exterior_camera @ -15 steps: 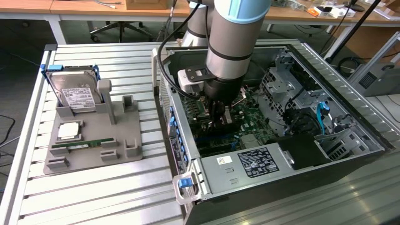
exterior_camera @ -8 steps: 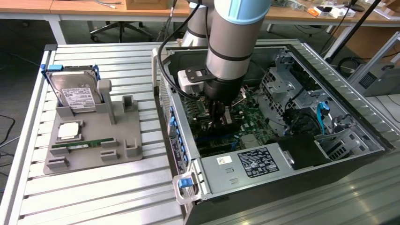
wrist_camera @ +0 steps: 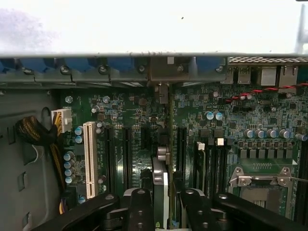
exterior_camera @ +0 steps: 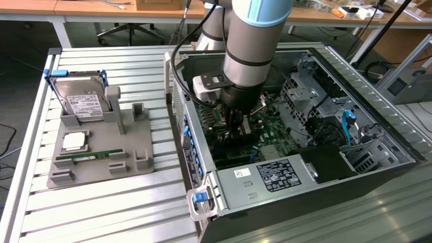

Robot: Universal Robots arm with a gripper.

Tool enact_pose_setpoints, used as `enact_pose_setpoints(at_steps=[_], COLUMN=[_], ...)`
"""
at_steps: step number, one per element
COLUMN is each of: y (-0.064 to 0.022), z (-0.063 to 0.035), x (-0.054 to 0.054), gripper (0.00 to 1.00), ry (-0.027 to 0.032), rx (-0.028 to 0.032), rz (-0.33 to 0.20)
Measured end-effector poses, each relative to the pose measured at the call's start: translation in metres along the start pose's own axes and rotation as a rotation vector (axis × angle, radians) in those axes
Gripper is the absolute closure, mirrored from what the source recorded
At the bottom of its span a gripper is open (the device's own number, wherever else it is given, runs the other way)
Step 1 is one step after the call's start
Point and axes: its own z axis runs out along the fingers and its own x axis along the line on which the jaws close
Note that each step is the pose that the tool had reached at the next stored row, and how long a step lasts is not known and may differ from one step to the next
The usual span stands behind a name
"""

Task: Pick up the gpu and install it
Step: 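Insert the gpu into the slot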

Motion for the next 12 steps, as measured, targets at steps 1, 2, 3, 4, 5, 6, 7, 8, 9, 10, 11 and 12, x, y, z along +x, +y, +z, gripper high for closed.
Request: enact_pose_setpoints(at_steps=[1, 2, 3, 4, 5, 6, 7, 8, 9, 10, 11, 12], y=[0.0, 0.0, 0.0001, 0.0001, 0.0001, 0.0001, 0.0001, 0.0001, 0.0001, 0.0001, 0.0001, 0.0001], z=[0.0002, 0.0009, 0.0019, 0.0022, 0.0023, 0.0025, 0.0025, 0.0025, 0.0025, 0.0025, 0.0025, 0.0025], x=[0.0, 0.0, 0.0, 0.0, 0.0, 0.0, 0.0, 0.0, 0.0, 0.0, 0.0, 0.0], gripper=[0.73, 0.73, 0.73, 0.73, 0.73, 0.73, 0.73, 0.73, 0.73, 0.73, 0.73, 0.73], ry=[0.0002, 0.0, 0.0005, 0.0005, 0.0004, 0.0001, 0.0, 0.0, 0.0, 0.0, 0.0, 0.0], rx=[0.0, 0.0, -0.0002, -0.0002, -0.0002, 0.0, 0.0, 0.0, 0.0, 0.0, 0.0001, 0.0], rz=[0.0, 0.0, 0.0, 0.0, 0.0, 0.0, 0.0, 0.0, 0.0, 0.0, 0.0, 0.0])
